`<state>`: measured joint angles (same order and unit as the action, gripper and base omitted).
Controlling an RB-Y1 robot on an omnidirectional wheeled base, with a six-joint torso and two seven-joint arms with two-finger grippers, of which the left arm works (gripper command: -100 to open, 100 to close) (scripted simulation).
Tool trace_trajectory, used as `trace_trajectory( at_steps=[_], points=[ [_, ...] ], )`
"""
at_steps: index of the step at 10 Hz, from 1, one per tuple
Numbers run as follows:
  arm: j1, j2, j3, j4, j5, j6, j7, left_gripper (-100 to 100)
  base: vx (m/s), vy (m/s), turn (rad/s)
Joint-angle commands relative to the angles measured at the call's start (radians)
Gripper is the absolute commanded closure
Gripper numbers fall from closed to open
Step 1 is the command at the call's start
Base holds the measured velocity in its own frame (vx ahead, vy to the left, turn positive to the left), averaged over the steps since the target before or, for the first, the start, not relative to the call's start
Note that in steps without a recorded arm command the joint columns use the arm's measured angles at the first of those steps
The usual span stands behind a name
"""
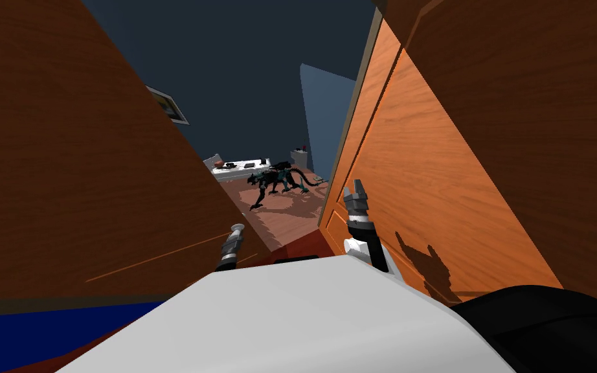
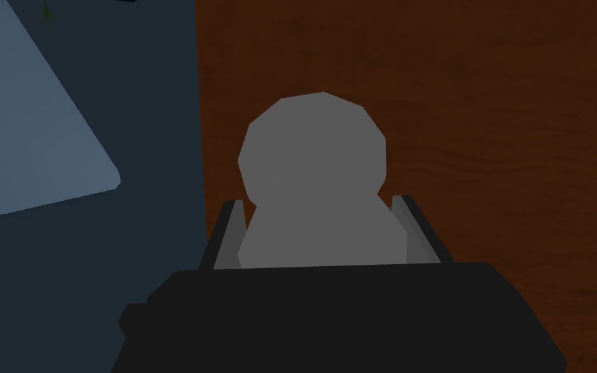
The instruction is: Pull the door open
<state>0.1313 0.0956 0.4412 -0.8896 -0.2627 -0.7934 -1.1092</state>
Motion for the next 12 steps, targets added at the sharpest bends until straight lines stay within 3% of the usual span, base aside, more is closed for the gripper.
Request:
trace_trajectory(
  at_steps=[1, 9, 11, 12],
  points=[
    [0.0, 0.001, -0.006, 0.003, 0.012, -0.002, 0.043, 100, -0.03, 0.008, -0.033],
    [-0.004, 0.015, -0.035, 0.011, 0.075, -0.005, 0.235, 100, -0.033, 0.009, -0.04],
    [-0.006, 0.02, -0.047, 0.014, 0.101, -0.006, 0.296, 100, -0.037, 0.011, -0.05],
    [-0.006, 0.02, -0.047, 0.014, 0.101, -0.006, 0.311, 100, -0.033, 0.011, -0.026]
  ],
)
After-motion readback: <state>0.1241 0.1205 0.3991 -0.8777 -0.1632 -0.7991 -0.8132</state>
